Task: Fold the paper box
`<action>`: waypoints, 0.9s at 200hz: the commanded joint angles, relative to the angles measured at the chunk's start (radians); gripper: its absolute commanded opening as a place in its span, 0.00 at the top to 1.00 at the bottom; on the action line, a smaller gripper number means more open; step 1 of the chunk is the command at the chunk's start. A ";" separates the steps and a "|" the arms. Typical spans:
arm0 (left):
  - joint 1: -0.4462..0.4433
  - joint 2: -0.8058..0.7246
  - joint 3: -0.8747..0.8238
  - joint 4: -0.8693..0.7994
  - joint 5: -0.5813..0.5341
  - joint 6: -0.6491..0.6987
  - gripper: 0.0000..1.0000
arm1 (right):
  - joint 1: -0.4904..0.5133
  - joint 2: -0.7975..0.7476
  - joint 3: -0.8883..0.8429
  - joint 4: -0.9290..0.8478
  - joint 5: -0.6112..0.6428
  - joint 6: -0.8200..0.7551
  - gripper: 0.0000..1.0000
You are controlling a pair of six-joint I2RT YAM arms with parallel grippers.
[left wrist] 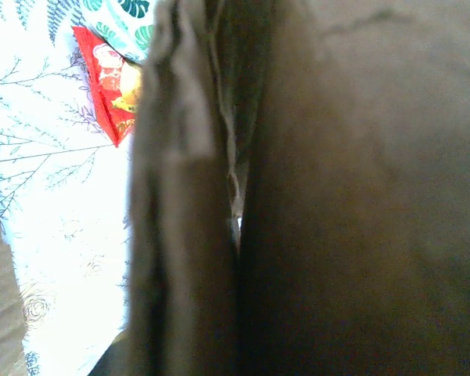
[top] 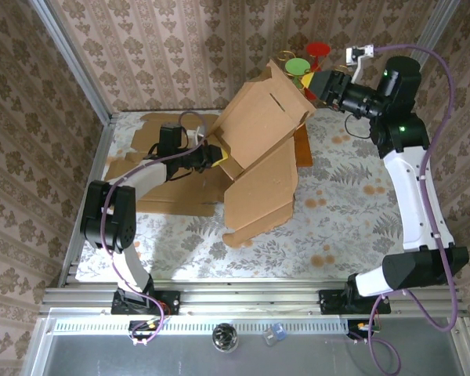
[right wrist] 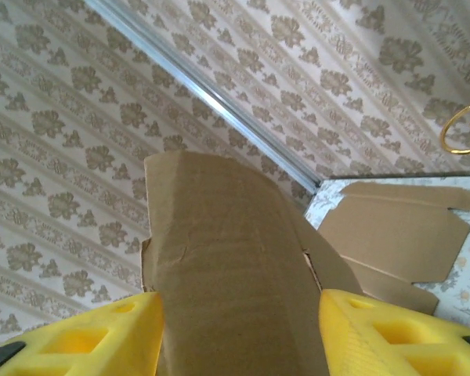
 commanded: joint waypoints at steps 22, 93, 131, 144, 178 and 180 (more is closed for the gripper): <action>0.003 -0.015 0.029 -0.023 0.033 0.029 1.00 | 0.061 0.043 0.061 -0.094 -0.049 -0.082 0.49; 0.000 -0.003 0.037 -0.018 0.023 0.021 1.00 | 0.132 0.071 0.071 -0.168 0.010 -0.133 0.56; -0.001 0.000 0.030 0.010 0.024 -0.002 1.00 | 0.096 0.030 0.044 -0.175 0.099 -0.117 0.48; 0.001 -0.002 0.025 0.016 0.022 -0.010 1.00 | 0.057 -0.013 0.009 -0.151 0.146 -0.060 0.44; 0.004 -0.006 -0.005 0.092 0.020 -0.066 1.00 | -0.037 -0.212 -0.257 -0.064 0.318 0.195 0.40; 0.005 -0.006 -0.005 0.096 0.021 -0.068 1.00 | -0.040 -0.226 -0.284 -0.046 0.317 0.217 0.40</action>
